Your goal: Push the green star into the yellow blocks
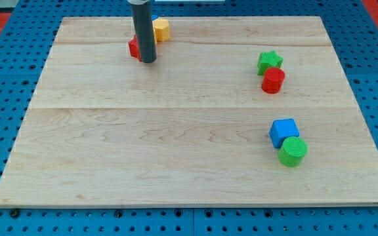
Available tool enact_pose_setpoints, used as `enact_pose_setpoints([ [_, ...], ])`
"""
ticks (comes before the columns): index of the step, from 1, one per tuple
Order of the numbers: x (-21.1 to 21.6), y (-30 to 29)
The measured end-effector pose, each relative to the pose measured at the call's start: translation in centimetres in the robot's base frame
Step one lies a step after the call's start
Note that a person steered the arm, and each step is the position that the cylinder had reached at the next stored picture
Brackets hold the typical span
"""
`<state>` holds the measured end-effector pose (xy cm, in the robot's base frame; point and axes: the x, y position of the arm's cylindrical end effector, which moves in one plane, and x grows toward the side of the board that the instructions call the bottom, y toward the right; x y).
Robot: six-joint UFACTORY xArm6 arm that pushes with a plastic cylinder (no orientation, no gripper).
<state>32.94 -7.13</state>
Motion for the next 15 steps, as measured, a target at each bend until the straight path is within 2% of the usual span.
enact_pose_setpoints([
  [1, -1.2, 9.2],
  [2, -5.0, 19.7],
  [3, -5.7, 29.8],
  [4, 0.6, 30.2],
  [5, 4.2, 25.7],
  [7, -1.3, 22.7],
  [9, -4.2, 11.0],
  [10, -4.7, 8.1],
  [13, -5.8, 3.3],
  [14, -5.8, 3.9],
  [15, -6.1, 8.3],
])
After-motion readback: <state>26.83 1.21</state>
